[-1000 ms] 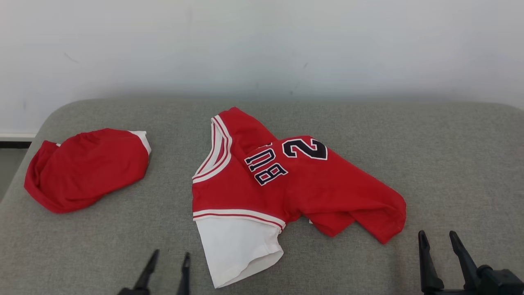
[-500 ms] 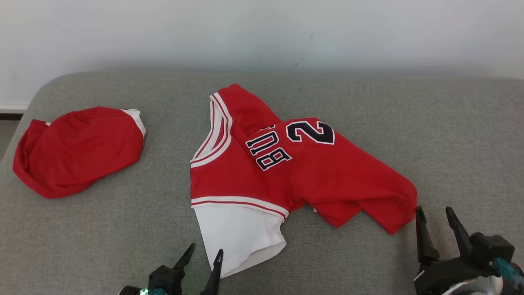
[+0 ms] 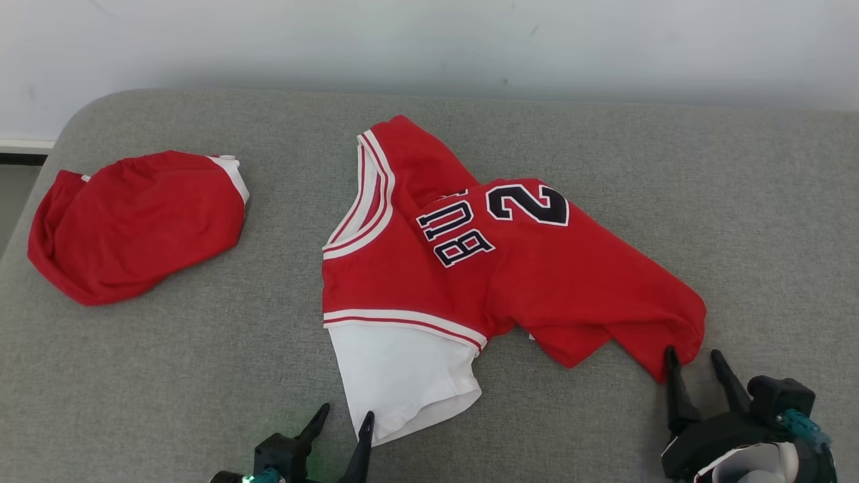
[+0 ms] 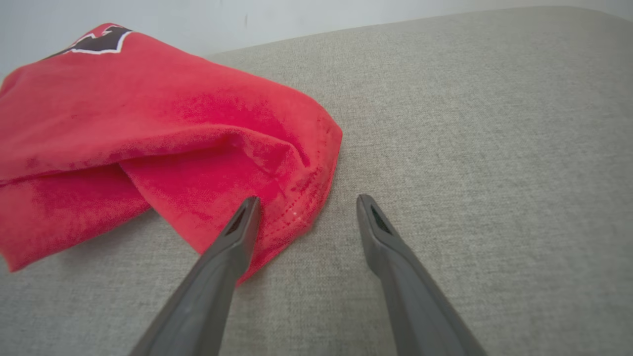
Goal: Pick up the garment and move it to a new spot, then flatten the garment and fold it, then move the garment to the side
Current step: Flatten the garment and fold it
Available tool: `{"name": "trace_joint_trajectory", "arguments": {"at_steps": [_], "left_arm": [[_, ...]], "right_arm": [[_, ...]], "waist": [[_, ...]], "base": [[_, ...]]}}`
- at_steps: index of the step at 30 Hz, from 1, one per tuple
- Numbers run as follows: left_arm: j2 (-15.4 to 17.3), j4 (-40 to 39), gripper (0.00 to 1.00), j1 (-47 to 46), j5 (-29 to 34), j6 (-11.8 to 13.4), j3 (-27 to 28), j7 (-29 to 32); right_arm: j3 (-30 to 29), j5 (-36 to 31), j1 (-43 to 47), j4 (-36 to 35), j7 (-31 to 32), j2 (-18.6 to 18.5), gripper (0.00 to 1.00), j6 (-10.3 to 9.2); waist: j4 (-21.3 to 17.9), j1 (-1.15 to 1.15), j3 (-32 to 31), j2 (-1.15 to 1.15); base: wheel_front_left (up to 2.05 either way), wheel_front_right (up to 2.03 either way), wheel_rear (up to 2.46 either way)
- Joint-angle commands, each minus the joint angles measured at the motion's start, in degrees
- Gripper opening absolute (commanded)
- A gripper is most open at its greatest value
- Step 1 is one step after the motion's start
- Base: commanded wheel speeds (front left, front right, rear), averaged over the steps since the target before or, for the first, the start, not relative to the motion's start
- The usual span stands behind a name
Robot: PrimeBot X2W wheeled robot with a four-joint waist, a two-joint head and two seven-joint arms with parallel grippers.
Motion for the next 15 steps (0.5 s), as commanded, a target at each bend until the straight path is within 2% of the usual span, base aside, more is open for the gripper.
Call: {"name": "trace_joint_trajectory", "arguments": {"at_steps": [1,5,6,7,8,15], "left_arm": [[-0.16,0.92,1.00,-0.36,-0.60,0.09,-0.41,0.09],[-0.72,3.30,1.00,-1.11,-2.31,0.08,-2.47,0.21],[-0.86,3.97,0.96,-1.16,-3.07,0.07,-3.07,0.22],[-1.00,4.51,0.49,-1.30,-3.80,0.05,-3.64,0.26],[-1.12,4.77,0.00,-1.50,-4.53,-0.02,-4.28,0.28],[-1.03,1.24,0.00,-0.90,-9.18,0.05,-4.55,0.05]], "right_arm": [[0.20,0.55,-0.43,0.51,-0.02,0.37,1.00,-0.13],[0.83,1.34,-1.57,3.17,-0.02,0.96,1.00,-0.13],[0.87,1.81,-1.76,3.89,-0.02,1.19,0.34,-0.13],[1.07,2.15,-1.90,4.50,-0.01,1.35,0.00,-0.13],[1.33,2.29,-2.10,4.73,-0.01,1.42,0.00,-0.14],[1.37,3.04,0.11,-0.32,-0.03,0.40,0.00,-0.13]], "waist": [[0.07,-0.01,0.02,0.00],[0.34,-0.01,-0.11,0.00],[0.38,-0.01,-0.20,0.00],[0.44,-0.01,-0.35,0.00],[0.46,-0.01,-0.50,0.00],[-0.15,-0.01,-2.30,0.00]], "base": [[0.00,0.00,0.00],[0.00,0.00,0.00],[0.00,0.00,0.00],[0.00,0.00,0.00],[0.00,0.00,0.00],[0.00,0.00,0.00]]}}
